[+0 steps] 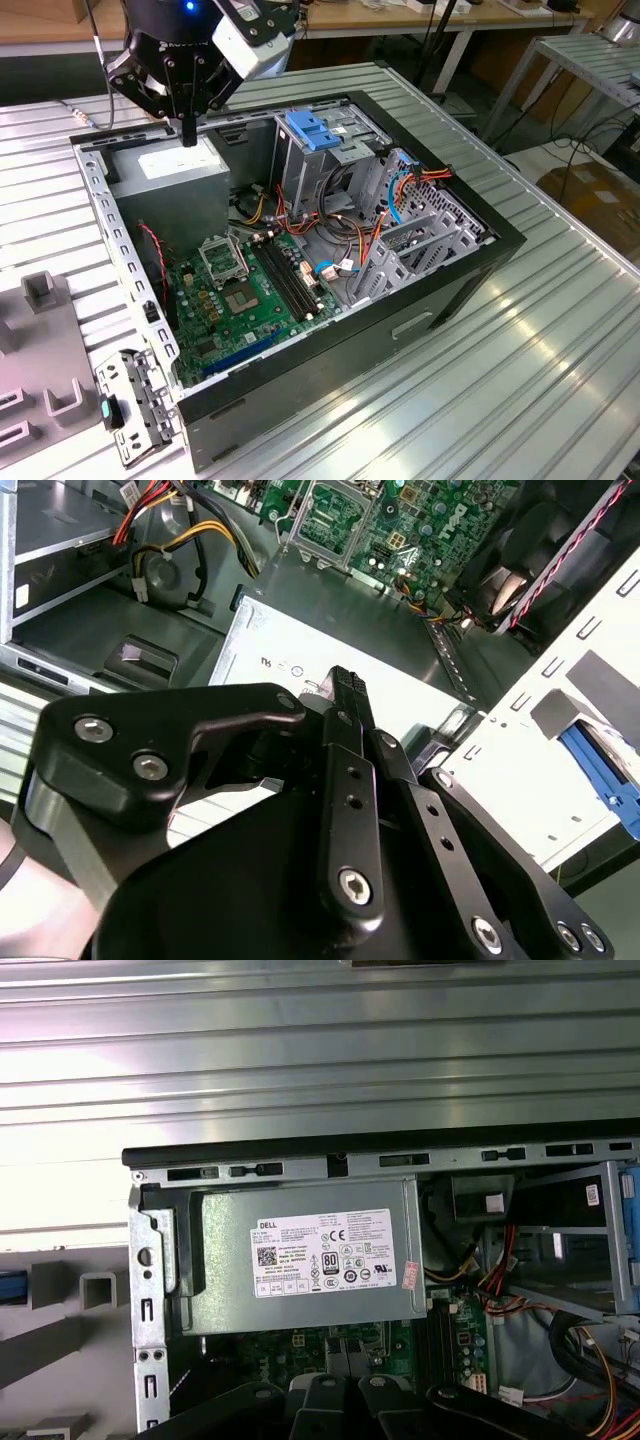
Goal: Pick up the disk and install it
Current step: 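Reach for the disk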
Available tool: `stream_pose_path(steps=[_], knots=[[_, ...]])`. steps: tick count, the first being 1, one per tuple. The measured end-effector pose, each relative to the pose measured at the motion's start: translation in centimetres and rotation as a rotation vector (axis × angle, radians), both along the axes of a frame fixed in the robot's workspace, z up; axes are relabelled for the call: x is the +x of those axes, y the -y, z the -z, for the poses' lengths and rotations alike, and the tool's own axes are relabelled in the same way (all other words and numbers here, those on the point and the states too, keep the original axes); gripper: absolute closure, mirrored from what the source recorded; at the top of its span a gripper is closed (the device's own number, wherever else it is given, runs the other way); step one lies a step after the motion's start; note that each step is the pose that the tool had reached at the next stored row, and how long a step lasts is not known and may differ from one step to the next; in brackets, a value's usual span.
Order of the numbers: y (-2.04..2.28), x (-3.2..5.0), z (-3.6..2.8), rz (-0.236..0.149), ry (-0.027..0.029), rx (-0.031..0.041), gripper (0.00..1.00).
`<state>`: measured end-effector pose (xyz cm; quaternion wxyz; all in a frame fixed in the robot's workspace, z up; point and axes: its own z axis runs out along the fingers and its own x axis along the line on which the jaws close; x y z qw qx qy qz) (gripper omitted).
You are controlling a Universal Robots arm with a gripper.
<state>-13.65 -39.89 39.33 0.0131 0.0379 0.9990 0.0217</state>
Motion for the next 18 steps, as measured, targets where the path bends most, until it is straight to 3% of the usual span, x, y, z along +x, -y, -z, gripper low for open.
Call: stream_pose_path(steps=[18], knots=[[0.00, -0.82, 0.00, 0.000, -0.0001, 0.0000, 0.89]])
